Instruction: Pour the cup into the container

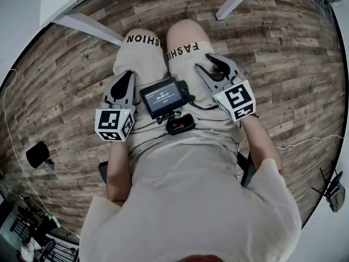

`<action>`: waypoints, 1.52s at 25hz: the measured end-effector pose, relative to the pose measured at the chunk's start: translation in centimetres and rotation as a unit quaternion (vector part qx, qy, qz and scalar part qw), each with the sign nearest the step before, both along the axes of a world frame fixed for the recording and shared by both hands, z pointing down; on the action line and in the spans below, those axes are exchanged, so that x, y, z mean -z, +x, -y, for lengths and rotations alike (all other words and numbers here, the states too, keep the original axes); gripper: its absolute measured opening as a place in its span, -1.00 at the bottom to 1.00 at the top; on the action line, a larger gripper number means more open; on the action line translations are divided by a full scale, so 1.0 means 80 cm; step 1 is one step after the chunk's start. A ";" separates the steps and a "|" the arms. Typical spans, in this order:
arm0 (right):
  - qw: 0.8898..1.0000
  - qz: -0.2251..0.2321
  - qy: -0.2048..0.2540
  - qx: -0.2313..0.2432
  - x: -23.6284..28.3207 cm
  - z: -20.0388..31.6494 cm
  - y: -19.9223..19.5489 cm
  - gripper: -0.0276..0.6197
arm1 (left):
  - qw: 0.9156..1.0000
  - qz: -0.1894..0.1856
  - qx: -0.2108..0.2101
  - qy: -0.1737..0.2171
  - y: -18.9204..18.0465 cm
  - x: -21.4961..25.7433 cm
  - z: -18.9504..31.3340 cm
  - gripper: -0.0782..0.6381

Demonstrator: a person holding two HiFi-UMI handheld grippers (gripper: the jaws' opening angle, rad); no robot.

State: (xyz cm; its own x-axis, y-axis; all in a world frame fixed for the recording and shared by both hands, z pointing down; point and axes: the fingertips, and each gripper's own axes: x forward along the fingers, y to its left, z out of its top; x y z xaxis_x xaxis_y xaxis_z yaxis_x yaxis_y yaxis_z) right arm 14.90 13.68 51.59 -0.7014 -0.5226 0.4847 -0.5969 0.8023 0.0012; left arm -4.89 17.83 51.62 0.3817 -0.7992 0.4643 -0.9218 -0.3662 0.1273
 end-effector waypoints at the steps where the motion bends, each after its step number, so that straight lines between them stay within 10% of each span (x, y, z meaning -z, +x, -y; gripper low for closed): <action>1: 1.000 0.000 0.000 0.000 0.000 0.000 0.000 -0.40 | 1.000 0.000 0.000 0.000 0.000 0.000 0.000 -0.74; 38: 1.000 0.004 -0.003 -0.003 -0.001 0.002 0.001 -0.40 | 1.000 0.000 0.000 0.000 0.000 -0.001 0.001 -0.74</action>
